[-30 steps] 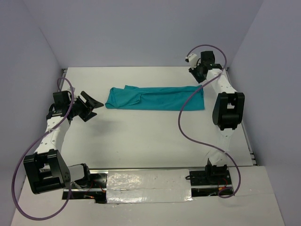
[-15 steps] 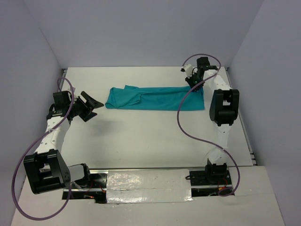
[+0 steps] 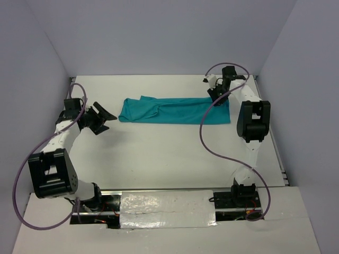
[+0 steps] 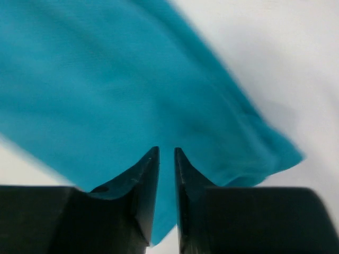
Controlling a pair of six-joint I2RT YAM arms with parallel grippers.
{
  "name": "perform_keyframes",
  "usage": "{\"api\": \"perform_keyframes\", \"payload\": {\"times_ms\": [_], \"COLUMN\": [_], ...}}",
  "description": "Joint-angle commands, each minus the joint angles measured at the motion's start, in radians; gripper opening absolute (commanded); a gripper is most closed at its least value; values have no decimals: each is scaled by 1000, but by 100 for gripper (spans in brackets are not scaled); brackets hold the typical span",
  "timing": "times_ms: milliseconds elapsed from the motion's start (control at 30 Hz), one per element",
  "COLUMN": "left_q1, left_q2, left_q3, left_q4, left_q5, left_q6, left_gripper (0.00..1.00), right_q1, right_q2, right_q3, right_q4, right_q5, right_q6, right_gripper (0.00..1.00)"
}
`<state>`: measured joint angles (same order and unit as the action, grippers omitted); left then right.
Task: Fold and stack the t-shirts
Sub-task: Fold the other side of the tshirt into a rectangle
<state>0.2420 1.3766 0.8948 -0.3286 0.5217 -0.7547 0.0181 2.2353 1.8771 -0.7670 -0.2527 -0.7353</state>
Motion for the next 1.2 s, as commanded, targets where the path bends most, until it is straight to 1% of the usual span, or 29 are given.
{"api": "perform_keyframes", "payload": {"times_ms": [0,33,100,133,167,200,233,300,333,467,600,800,867,900,1000,1167], "left_q1": [-49,-61,-82,-104,-112,-119,-135,-148,-161,-187,-196,-233,-234,-262,-274,-276], "left_q2": [125,125,214,248,315,347,411,475,531,624,685,811,838,845,849,858], "left_q3": [155,182,242,306,340,369,427,508,532,653,726,854,863,859,849,823], "left_q4": [-36,-36,-64,-76,-98,-107,-112,-122,-122,-118,-122,-227,-245,-244,-245,-213], "left_q5": [-119,-120,-170,-186,-202,-210,-213,-213,-206,-198,-196,-235,-259,-284,-308,-249], "left_q6": [95,95,143,159,191,205,231,252,267,285,295,367,380,388,393,388], "left_gripper": [80,80,81,83,83,84,86,92,99,100,100,99,99,100,100,99], "right_q1": [-3,-1,-1,-3,-1,-1,-1,-1,-3,-4,-4,-6,-4,-4,-7,-7], "right_q2": [-260,-261,-325,-363,-377,-391,-417,-445,-468,-503,-525,-522,-519,-519,-519,-513], "right_q3": [-96,-114,-163,-180,-196,-222,-234,-271,-282,-318,-355,-380,-380,-378,-380,-380], "right_q4": [-63,-67,-74,-75,-75,-83,-87,-84,-86,-104,-97,-83,-83,-81,-81,-80], "right_q5": [-293,-321,-365,-382,-410,-424,-436,-453,-457,-470,-476,-491,-494,-496,-499,-500], "right_q6": [-41,-41,-23,-19,-10,-10,-10,-4,-3,-9,-9,8,13,13,13,14], "right_gripper": [31,35,42,48,49,50,51,54,54,54,55,55,55,55,55,55]}}
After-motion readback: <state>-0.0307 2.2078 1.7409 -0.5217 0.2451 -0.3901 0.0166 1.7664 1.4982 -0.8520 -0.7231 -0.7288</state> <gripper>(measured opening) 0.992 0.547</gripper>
